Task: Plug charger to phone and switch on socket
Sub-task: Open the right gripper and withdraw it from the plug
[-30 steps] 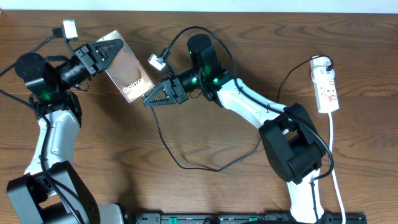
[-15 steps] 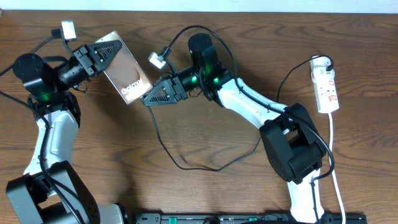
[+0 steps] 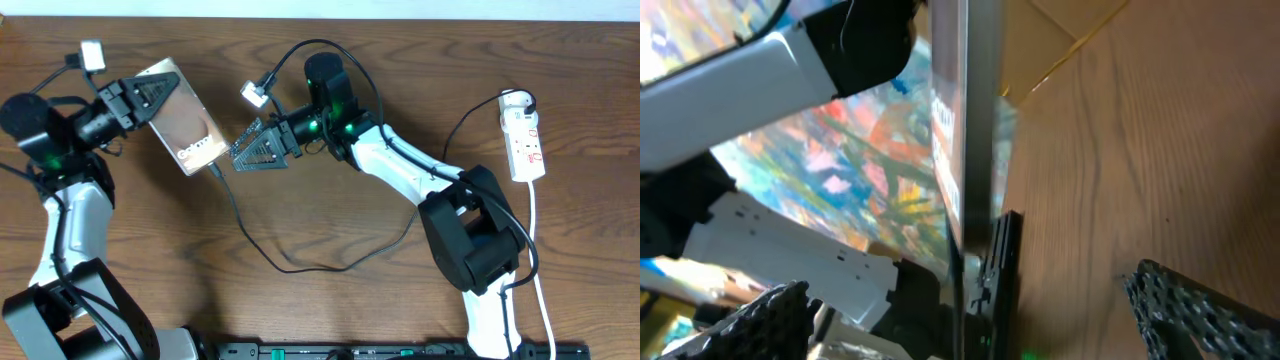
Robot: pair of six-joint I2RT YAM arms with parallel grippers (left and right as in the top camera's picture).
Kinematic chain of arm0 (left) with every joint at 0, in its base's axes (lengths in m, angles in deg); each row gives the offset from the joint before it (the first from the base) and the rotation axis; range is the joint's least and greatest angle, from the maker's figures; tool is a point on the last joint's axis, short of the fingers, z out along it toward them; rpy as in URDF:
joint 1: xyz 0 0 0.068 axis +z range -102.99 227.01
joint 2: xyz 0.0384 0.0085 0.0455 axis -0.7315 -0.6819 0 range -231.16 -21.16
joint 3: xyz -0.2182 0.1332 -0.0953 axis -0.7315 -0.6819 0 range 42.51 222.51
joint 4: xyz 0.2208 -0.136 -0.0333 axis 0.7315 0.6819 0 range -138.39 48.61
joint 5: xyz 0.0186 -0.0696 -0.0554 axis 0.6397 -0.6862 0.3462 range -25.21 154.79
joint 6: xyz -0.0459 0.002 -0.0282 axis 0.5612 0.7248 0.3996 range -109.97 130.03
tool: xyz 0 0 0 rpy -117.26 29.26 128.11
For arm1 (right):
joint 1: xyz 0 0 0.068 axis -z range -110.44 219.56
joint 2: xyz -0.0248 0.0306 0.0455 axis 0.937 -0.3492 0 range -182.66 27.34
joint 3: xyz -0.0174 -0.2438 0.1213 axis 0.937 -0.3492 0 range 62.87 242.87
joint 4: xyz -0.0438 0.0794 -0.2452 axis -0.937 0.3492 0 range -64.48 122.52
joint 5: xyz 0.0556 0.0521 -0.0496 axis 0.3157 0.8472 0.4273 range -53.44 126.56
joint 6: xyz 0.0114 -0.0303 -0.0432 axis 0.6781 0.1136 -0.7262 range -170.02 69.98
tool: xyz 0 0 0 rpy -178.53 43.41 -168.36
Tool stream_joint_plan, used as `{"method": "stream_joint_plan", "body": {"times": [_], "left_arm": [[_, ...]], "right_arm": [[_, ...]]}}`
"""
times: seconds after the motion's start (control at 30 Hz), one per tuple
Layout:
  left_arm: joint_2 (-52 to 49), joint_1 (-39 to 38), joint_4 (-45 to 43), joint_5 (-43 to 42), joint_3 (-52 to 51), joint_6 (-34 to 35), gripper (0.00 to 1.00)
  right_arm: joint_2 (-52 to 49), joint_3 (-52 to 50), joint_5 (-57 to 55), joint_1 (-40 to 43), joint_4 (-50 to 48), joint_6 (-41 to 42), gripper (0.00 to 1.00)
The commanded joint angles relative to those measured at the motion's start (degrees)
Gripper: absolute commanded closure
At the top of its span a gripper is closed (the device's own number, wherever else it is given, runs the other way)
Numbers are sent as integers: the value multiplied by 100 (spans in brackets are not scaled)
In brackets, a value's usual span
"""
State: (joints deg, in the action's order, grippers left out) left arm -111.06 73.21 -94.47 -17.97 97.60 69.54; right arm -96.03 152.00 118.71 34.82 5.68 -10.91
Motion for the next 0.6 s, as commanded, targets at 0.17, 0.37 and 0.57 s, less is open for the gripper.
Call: {"method": "stream_joint_plan", "body": {"times": [0.17, 0.37, 0.57], "left_arm": [[-2, 402, -4, -728, 28, -55, 93], [-2, 407, 76, -723, 28, -57, 92], [-4, 407, 76, -723, 15, -136, 93]], "right_arm": [[-2, 109, -949, 710, 330, 793, 1], [9, 109, -1773, 1147, 1434, 813, 1], [494, 116, -3676, 1316, 3718, -573, 1]]}}
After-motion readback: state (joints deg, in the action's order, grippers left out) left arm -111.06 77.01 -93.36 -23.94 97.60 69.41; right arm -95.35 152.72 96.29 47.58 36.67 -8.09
